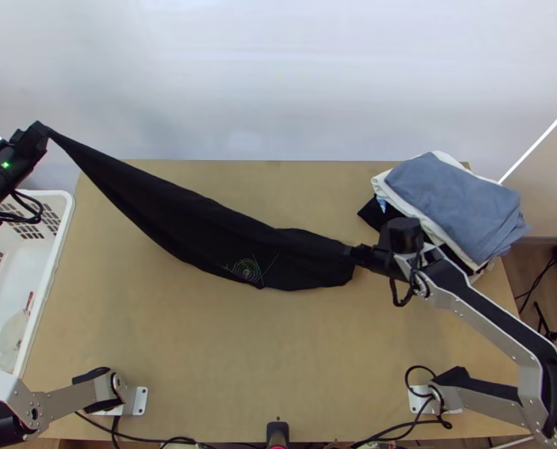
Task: Fold the t-shirt
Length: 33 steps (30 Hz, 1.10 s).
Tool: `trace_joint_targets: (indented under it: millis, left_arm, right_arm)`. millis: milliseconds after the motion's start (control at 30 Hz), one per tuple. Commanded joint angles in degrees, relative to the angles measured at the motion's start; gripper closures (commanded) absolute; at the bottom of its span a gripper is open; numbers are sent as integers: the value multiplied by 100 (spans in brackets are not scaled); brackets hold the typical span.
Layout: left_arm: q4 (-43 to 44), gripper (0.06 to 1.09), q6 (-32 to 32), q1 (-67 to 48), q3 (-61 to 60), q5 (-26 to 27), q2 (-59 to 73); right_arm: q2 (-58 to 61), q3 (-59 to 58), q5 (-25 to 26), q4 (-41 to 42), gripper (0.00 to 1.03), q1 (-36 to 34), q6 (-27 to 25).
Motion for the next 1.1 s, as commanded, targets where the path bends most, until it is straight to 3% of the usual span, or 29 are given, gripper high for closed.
trace_joint_targets:
  millis: [0, 200, 467, 633, 767, 1067]
  left_arm:
    - [77, 105, 39, -7, -149, -57, 14]
    - [130, 105, 39, -69, -175, -101, 76]
    - [183, 105, 39, -183, -166, -233, 120]
    - [192, 105, 48, -183, -157, -233, 120]
    - [183, 105, 48, -192, -149, -241, 120]
    - [183, 105, 22, -200, -157, -241, 128]
  right_arm:
    - [305, -529, 228, 293, 82, 71, -717]
    - [-776, -494, 228, 64, 57, 62, -1992]
    - [-1857, -433, 114, -577, 56, 106, -3996]
    - [-2596, -565, -237, -920, 56, 308, -4892]
    - [-3026, -863, -220, -1078, 56, 748, -5657]
    - [-3395, -1602, -53, -894, 56, 941, -7160]
